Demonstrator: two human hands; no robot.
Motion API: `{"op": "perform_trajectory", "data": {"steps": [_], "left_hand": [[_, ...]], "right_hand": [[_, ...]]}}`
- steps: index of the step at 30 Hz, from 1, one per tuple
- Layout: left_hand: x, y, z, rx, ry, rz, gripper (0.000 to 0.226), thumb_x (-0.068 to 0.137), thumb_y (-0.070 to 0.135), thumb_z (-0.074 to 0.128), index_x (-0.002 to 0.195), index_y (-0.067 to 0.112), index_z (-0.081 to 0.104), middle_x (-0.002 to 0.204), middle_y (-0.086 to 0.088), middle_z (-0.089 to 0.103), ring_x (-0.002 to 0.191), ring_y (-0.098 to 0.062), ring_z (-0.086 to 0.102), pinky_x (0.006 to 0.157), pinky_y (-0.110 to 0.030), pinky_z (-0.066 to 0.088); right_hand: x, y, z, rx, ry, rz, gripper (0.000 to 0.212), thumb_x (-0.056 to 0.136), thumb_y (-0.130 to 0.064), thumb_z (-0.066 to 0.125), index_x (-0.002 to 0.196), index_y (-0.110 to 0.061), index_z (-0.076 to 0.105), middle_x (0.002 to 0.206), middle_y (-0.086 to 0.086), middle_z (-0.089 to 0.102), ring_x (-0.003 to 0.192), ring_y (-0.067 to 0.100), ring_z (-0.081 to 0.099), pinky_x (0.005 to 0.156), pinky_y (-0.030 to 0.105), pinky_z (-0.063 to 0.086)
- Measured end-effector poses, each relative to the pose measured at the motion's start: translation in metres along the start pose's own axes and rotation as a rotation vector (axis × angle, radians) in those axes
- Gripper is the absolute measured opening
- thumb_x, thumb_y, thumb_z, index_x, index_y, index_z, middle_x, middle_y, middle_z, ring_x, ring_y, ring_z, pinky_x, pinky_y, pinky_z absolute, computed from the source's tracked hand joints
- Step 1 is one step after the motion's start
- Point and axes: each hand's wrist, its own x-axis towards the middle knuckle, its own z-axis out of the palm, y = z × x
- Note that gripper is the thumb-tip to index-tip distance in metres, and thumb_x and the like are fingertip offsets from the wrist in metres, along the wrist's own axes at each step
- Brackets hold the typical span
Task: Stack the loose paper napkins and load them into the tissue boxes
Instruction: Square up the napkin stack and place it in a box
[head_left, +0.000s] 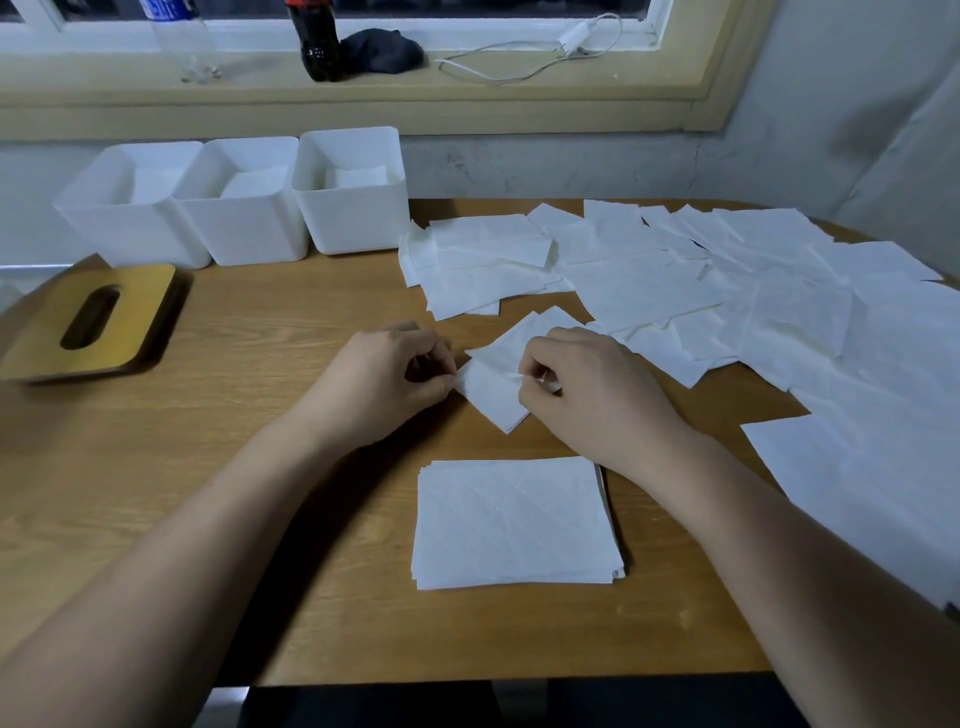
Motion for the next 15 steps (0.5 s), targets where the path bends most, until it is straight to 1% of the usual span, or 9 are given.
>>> {"op": "perform_trajectory", "data": {"steps": [2, 4, 5, 6, 8, 10, 11, 12, 15], "left_hand": [[0.0, 0.001, -0.001, -0.019, 0.006, -0.001, 0.009, 0.094, 0.031, 0.082, 0.095, 0.036, 0.074, 0.096, 0.021, 0.063, 0.087, 0.003, 0.061, 0.072, -0.006, 0.042], [-0.001, 0.005, -0.002, -0.105, 0.033, -0.019, 0.012, 0.092, 0.028, 0.083, 0.096, 0.034, 0.073, 0.095, 0.016, 0.067, 0.089, -0.001, 0.064, 0.074, -0.012, 0.047], [-0.002, 0.009, -0.003, -0.181, 0.053, -0.042, 0.015, 0.092, 0.03, 0.085, 0.1, 0.033, 0.072, 0.096, 0.013, 0.069, 0.092, -0.004, 0.066, 0.076, -0.017, 0.05], [-0.003, 0.012, -0.005, -0.263, 0.074, -0.077, 0.022, 0.09, 0.035, 0.086, 0.107, 0.034, 0.071, 0.101, 0.012, 0.071, 0.096, -0.006, 0.067, 0.079, -0.021, 0.053], [-0.005, 0.02, -0.011, -0.396, 0.083, -0.147, 0.047, 0.087, 0.046, 0.087, 0.126, 0.037, 0.063, 0.117, 0.016, 0.07, 0.108, -0.004, 0.067, 0.084, -0.019, 0.053], [-0.007, 0.027, -0.017, -0.472, 0.025, -0.174, 0.065, 0.084, 0.05, 0.088, 0.14, 0.04, 0.056, 0.131, 0.02, 0.066, 0.121, 0.0, 0.064, 0.093, -0.018, 0.051], [-0.007, 0.029, -0.018, -0.525, -0.016, -0.181, 0.064, 0.085, 0.049, 0.088, 0.141, 0.039, 0.057, 0.134, 0.02, 0.067, 0.124, 0.001, 0.064, 0.098, -0.022, 0.051], [-0.008, 0.031, -0.019, -0.599, -0.059, -0.191, 0.056, 0.088, 0.043, 0.087, 0.138, 0.034, 0.062, 0.133, 0.018, 0.07, 0.124, -0.002, 0.066, 0.103, -0.027, 0.052], [-0.009, 0.033, -0.019, -0.843, -0.124, -0.216, 0.025, 0.097, 0.021, 0.079, 0.117, 0.008, 0.074, 0.119, -0.005, 0.08, 0.116, -0.024, 0.075, 0.108, -0.042, 0.056]], "right_hand": [[-0.002, 0.0, -0.006, 0.111, 0.067, 0.006, 0.012, 0.096, -0.019, 0.065, 0.084, -0.021, 0.066, 0.08, -0.007, 0.062, 0.078, 0.013, 0.058, 0.065, 0.035, 0.049], [-0.005, -0.004, -0.017, 0.294, 0.09, 0.039, 0.014, 0.098, -0.016, 0.067, 0.085, -0.021, 0.069, 0.082, -0.008, 0.065, 0.073, 0.009, 0.06, 0.064, 0.025, 0.048], [-0.007, -0.006, -0.024, 0.399, 0.085, 0.062, 0.014, 0.099, -0.016, 0.068, 0.086, -0.023, 0.071, 0.084, -0.009, 0.068, 0.073, 0.005, 0.061, 0.065, 0.018, 0.046], [-0.009, -0.01, -0.03, 0.497, 0.083, 0.076, 0.015, 0.1, -0.017, 0.069, 0.088, -0.025, 0.073, 0.087, -0.011, 0.071, 0.075, 0.003, 0.064, 0.067, 0.016, 0.046], [-0.011, -0.013, -0.04, 0.654, 0.104, 0.086, 0.015, 0.102, -0.017, 0.07, 0.092, -0.026, 0.076, 0.091, -0.011, 0.074, 0.087, 0.008, 0.069, 0.077, 0.023, 0.054], [-0.014, -0.013, -0.045, 0.792, 0.128, 0.101, 0.015, 0.103, -0.014, 0.069, 0.095, -0.024, 0.077, 0.089, -0.009, 0.075, 0.089, 0.011, 0.07, 0.083, 0.029, 0.057], [-0.016, -0.012, -0.047, 0.866, 0.136, 0.117, 0.015, 0.103, -0.015, 0.069, 0.095, -0.024, 0.077, 0.089, -0.008, 0.075, 0.088, 0.013, 0.069, 0.083, 0.031, 0.058], [-0.018, -0.011, -0.048, 0.942, 0.14, 0.138, 0.014, 0.102, -0.016, 0.069, 0.094, -0.024, 0.078, 0.091, -0.006, 0.076, 0.088, 0.015, 0.068, 0.083, 0.035, 0.058], [-0.025, -0.003, -0.048, 1.093, 0.13, 0.213, 0.012, 0.102, -0.017, 0.068, 0.097, -0.018, 0.078, 0.102, 0.008, 0.076, 0.091, 0.024, 0.066, 0.083, 0.043, 0.054]]}}
